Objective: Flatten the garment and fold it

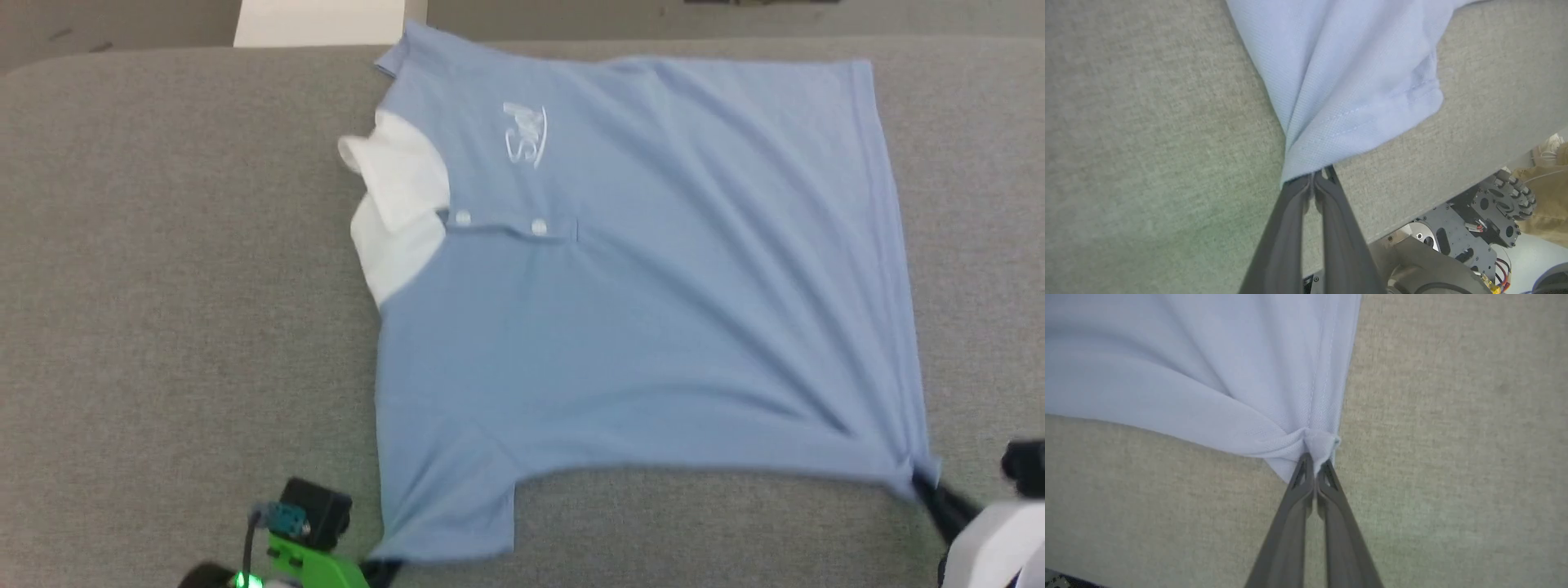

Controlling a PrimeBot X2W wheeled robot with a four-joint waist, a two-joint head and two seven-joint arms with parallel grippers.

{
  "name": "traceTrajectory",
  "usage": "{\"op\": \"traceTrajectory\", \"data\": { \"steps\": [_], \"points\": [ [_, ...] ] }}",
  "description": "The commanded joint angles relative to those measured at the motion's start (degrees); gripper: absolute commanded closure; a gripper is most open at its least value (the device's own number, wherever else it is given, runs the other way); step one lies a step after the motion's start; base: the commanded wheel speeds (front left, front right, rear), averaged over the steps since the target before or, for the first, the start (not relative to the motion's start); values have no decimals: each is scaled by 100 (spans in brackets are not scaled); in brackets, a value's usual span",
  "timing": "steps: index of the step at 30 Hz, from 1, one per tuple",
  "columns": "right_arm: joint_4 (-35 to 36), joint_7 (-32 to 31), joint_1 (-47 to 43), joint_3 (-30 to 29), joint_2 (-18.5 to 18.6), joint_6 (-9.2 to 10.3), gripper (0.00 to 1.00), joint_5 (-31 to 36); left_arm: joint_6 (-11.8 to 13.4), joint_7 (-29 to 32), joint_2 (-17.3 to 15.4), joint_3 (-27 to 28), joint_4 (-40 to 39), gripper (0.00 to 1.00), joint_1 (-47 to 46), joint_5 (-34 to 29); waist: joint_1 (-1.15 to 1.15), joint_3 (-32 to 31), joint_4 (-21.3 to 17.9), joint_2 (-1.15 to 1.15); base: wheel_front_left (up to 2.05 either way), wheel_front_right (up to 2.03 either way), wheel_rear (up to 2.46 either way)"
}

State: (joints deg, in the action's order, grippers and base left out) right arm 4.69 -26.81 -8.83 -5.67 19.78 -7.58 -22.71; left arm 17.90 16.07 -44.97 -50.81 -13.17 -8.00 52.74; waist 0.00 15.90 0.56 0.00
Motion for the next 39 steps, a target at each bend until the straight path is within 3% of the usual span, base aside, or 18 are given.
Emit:
{"op": "traceTrajectory", "data": {
  "steps": [1,7,14,23,26,29,39],
  "points": [
    [-57,-187,-248,100,83,9,100,-21,66,131,-73,-67,20,100,237,112,0,-222,20,0,0,0,0],
    [-88,-858,-903,242,299,9,100,-350,206,303,-217,-91,-130,100,738,558,0,-442,34,0,0,0,0],
    [48,-1300,-1392,153,247,9,100,-634,331,363,-406,-28,-366,100,1202,991,0,-579,67,0,0,0,0],
    [497,-1142,-1276,-47,293,9,100,-582,394,12,-654,303,-756,100,912,673,0,-550,85,0,0,0,0],
    [665,-980,-891,-29,385,9,100,-567,313,-23,-694,410,-883,100,495,385,0,-392,46,0,0,0,0],
    [834,-761,55,29,714,9,100,-527,-2,3,-610,592,-963,100,-575,-185,0,92,-59,0,0,0,0],
    [488,-452,1451,412,1045,9,100,-381,-473,-220,-164,895,-169,100,-1959,-614,0,1004,-286,0,0,0,0]
  ]
}}
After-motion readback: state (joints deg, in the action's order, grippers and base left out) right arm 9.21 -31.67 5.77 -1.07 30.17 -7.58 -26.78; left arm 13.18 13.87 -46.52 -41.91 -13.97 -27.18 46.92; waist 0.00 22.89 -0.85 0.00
